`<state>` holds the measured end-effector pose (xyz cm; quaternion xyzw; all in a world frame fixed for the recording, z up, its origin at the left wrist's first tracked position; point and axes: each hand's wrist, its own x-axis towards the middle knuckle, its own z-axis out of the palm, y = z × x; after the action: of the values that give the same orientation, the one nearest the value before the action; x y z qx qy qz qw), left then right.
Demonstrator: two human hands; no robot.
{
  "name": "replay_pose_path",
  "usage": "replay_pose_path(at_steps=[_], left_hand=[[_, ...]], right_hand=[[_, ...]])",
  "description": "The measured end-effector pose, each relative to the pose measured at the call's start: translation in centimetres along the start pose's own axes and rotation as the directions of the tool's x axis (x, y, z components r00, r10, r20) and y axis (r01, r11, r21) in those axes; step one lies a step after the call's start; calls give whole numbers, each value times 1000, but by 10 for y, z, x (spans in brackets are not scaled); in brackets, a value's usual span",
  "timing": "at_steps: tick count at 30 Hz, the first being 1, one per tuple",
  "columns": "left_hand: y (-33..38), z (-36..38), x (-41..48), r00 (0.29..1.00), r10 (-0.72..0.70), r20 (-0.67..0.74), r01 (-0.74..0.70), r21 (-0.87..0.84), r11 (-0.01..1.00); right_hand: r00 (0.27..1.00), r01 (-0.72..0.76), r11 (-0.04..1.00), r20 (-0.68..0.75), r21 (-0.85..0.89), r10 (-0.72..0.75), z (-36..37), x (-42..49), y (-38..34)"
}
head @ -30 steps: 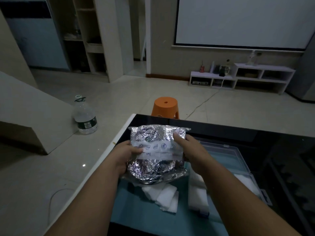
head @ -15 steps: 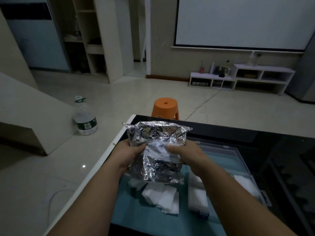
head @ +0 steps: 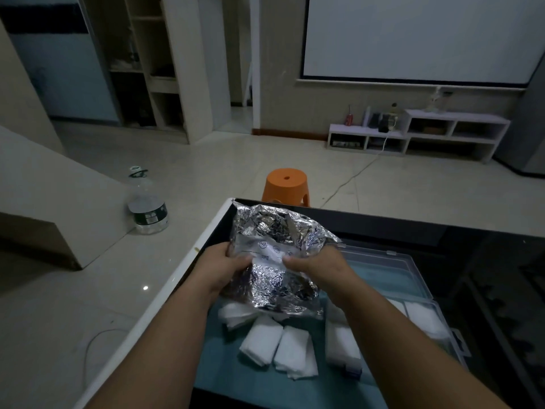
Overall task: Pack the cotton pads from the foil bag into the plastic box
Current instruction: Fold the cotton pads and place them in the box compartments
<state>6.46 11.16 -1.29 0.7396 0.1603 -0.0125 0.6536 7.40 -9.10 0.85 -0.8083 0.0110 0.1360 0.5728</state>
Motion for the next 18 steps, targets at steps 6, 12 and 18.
replay_pose_path(at_steps=[6,12,18], left_hand=[[7,-3,-6,989,-129,74,130,-6,992],[1,-2,-3,997,-70,-39,70,0,998],[-3,2,2,995,-27,-94,24,-32,999]], right_hand=[[999,-4,998,-40,-61,2,5,10,7],[998,65,995,-12,81,-64,1,3,7],[992,41,999,-123,18,-39,-1,9,12]])
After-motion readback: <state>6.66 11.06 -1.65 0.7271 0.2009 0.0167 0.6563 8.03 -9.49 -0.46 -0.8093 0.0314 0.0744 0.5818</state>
